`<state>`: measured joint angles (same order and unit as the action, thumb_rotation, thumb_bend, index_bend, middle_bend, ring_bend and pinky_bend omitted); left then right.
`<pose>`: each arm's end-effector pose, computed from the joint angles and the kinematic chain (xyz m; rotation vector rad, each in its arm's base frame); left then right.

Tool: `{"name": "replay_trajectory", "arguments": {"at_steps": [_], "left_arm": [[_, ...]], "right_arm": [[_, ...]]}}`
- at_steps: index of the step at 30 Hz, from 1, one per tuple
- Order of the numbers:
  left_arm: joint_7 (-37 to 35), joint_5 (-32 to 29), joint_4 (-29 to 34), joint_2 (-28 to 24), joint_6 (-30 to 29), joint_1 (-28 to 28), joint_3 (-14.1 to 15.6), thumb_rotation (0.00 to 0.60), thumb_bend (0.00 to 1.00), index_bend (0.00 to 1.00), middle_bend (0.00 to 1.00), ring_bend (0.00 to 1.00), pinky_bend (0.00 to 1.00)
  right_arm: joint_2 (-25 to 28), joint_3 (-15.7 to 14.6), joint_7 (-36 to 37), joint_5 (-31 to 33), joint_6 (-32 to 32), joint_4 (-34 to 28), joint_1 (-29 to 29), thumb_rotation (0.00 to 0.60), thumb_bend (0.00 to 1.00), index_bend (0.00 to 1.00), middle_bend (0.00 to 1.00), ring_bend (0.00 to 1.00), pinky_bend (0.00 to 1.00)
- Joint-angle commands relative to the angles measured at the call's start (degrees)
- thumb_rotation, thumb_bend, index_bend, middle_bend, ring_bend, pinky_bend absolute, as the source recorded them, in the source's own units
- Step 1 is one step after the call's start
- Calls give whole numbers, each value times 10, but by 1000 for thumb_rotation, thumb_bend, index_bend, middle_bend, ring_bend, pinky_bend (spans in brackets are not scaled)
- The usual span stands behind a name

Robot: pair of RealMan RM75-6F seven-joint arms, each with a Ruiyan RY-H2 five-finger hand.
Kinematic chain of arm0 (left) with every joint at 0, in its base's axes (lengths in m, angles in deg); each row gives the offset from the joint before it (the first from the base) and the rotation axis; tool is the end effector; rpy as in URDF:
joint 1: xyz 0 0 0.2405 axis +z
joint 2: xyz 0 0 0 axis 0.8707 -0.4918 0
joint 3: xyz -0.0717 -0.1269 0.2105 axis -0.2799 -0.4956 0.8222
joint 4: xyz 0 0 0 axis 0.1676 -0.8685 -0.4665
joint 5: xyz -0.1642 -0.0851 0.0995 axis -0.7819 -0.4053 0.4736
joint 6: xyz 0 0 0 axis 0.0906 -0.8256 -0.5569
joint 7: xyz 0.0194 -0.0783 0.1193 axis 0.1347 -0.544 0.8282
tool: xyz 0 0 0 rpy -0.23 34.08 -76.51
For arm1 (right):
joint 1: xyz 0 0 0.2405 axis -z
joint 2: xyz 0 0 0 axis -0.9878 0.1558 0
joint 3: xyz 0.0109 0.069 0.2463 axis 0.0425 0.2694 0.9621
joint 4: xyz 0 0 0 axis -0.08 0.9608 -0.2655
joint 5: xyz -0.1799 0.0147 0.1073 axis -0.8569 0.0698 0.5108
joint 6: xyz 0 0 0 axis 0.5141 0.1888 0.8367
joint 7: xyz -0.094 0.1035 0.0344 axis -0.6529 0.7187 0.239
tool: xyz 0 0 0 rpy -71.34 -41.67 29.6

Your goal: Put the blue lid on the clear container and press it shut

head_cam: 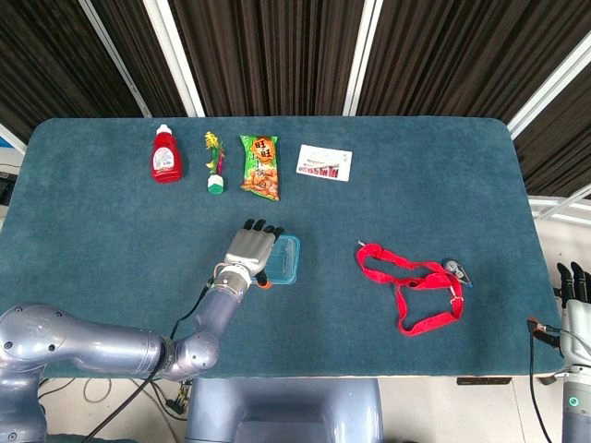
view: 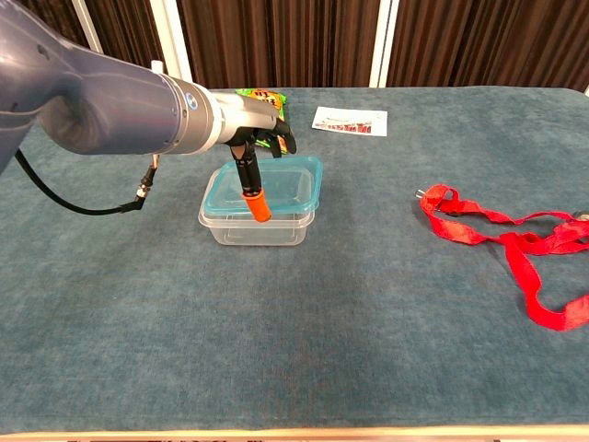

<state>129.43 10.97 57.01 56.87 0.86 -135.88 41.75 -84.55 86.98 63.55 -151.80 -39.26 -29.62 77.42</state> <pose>-0.0178 0.3632 -0.0507 -1.8979 -1.1598 -0.5837 -0.3492 -0.1920 0.1622 1.0828 -0.9581 0.6864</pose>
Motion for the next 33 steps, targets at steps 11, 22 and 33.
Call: {"name": "replay_trajectory", "arguments": {"at_steps": [11,22,33], "left_arm": [[0,9,17,-11,-9,15,3,600,107,150,312,0,0],[-3,25,31,-16,-17,27,5,600,106,158,312,0,0],[-10,37,25,-9,-14,36,6,600,107,161,313,0,0]], "right_arm": [[-2,2,0,3,0,-2,0,600,276,31,2,0,0],[-2,3,0,4,-2,-5,1,600,275,31,1,0,0],[-2,5,0,5,-5,-6,2,600,276,31,1,0,0]]}}
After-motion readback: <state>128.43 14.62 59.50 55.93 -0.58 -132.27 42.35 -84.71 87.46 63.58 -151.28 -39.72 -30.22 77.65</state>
